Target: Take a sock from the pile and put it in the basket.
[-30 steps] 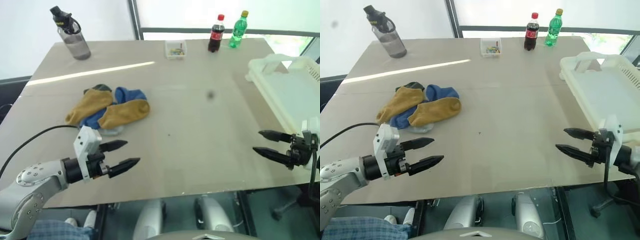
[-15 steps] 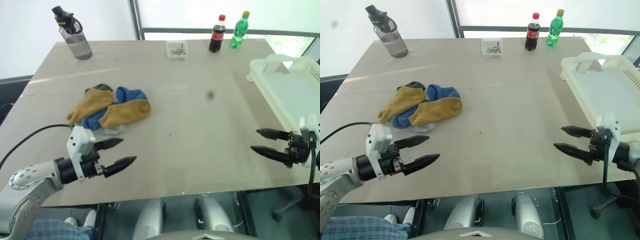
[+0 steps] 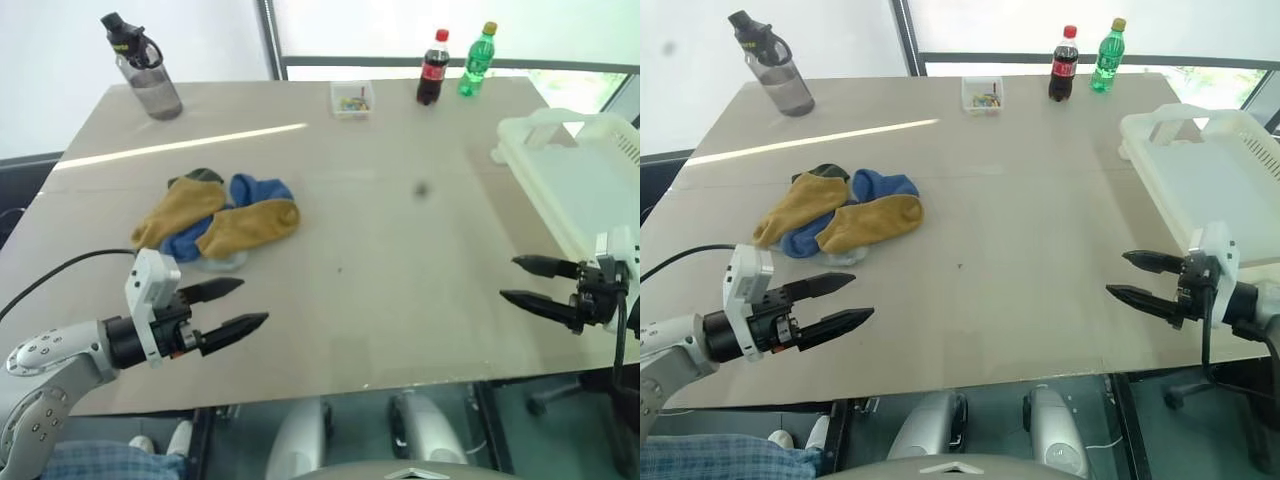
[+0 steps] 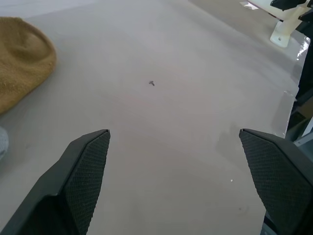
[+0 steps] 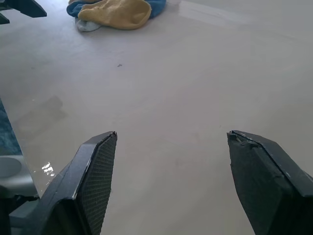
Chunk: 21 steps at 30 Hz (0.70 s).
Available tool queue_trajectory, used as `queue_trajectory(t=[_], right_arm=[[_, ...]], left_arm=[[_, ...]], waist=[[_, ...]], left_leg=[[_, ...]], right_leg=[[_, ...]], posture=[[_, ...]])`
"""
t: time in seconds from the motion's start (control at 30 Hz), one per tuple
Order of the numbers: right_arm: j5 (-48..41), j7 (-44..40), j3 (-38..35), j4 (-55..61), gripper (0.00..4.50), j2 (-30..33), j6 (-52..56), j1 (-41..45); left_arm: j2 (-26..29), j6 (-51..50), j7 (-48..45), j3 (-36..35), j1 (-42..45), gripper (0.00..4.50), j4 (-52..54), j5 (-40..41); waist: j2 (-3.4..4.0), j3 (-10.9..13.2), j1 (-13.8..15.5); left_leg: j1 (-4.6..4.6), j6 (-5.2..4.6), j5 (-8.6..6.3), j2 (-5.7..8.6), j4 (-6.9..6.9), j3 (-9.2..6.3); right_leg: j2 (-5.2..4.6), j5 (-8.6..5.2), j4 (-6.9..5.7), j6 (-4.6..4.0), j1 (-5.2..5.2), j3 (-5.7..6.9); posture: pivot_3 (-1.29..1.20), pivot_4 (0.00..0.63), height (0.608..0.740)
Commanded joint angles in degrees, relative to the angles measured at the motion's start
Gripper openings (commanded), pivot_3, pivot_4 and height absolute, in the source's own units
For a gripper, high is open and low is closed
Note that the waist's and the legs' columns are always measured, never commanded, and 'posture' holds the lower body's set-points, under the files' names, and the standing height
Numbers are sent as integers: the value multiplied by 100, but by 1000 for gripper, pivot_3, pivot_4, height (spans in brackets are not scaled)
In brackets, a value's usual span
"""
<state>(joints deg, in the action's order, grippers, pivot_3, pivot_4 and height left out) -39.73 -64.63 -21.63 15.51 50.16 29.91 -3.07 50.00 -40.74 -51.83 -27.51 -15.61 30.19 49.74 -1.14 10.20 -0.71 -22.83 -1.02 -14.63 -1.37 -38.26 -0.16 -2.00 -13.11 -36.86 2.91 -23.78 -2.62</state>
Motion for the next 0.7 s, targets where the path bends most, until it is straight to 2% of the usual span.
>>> queue_trajectory(t=[0.03, 0.23, 0.4, 0.6, 0.7], right_arm=[[-118, 25, -180, 205, 3679, 25, -3, -5], [-47, 184, -37, 59, 3679, -12, 10, 236], [432, 947, 1035, -61, 3679, -623, 85, 1304], [614, 1197, 1885, -168, 3679, -1396, 122, 2099], [1159, 1404, 2531, -640, 3679, -1842, -26, 2680]], left_arm=[[-16, 55, -3, -186, 2, 4489, 180, 68], [13, 163, -148, -347, -85, 4489, 266, 52], [-32, 178, -106, -485, -3, 4489, 154, 82], [-207, 224, 129, -472, 64, 4489, 237, 30], [-334, 346, 167, -487, 25, 4489, 290, -11]], waist=[[0, 0, 5], [0, 0, 3], [-3, -2, -50], [-1, -1, -5], [-3, -1, -27]], left_leg=[[0, 0, 0, 0, 0, 0], [0, 0, 0, 0, -2, 0], [11, 0, 0, -8, -5, 7], [0, 1, 0, -4, -4, 0], [-2, 1, 0, -4, -4, 1]], right_leg=[[0, 0, 0, 0, 0, 0], [0, 8, -1, -14, 1, 0], [10, 8, -6, -11, 1, -5], [8, 14, -10, -23, -3, -1], [5, 15, -9, -22, -4, -4]], posture=[[0, 150, 740], [0, 150, 740], [0, 150, 740], [0, 150, 740], [0, 150, 740]])
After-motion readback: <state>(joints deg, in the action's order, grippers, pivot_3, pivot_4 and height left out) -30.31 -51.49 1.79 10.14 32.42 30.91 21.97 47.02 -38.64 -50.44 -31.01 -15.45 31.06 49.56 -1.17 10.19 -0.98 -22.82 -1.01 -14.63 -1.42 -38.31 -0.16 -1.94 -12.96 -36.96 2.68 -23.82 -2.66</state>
